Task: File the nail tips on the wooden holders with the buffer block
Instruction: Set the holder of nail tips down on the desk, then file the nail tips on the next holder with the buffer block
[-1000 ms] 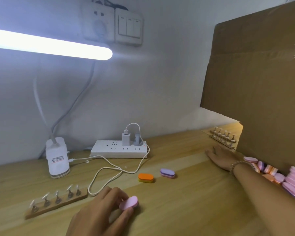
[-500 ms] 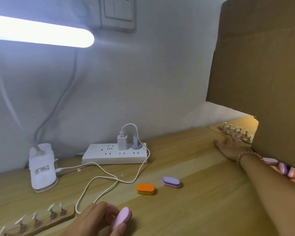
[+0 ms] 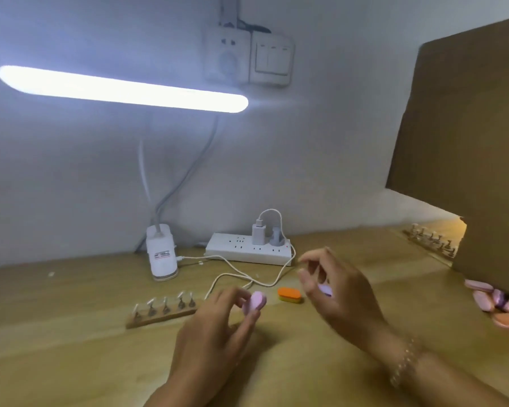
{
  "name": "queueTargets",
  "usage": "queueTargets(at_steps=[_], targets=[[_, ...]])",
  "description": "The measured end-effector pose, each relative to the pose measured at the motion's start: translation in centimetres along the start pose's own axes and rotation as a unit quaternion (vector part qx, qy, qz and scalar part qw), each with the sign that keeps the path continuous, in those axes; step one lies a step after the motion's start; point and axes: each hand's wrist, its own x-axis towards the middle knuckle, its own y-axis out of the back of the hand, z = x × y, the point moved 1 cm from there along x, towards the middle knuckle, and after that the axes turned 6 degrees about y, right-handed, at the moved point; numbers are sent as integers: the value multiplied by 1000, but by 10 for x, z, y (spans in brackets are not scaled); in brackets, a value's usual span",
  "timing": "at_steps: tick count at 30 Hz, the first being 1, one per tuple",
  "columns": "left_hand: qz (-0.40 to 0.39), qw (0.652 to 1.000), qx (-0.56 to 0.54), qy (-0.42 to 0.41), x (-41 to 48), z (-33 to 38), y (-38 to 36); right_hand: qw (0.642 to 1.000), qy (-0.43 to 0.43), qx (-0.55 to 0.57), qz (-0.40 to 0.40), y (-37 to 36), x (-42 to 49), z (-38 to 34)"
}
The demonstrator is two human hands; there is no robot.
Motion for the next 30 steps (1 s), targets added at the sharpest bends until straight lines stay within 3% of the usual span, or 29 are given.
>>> queueTargets(at_steps=[3,7,11,12,15,20,25,30], targets=[[40,999,12,-5,-6,2,9,984,-76,117,-112,-32,-10,-75],[74,996,38,-18,-6,-6,33,928,-218,288,-93,-56,2,-112],[69,994,73,-31,-8,-28,63,815,-298,475,-143,-72,5,-136],[66,994,87,-32,-8,-34,69,807,-298,486,-153,-74,6,-140],[83,988,131,-5,-9,-58,92,846,-296,422,-134,-78,8,-133],[34,975,107,192,-7,-101,108,886,-277,364,-79,-86,1,-116],[-23,978,99,183,-1,-106,100,924,-244,261,-138,-94,1,-109],[-14,980,60,191,1,-113,100,909,-256,306,-124,-96,3,-104]])
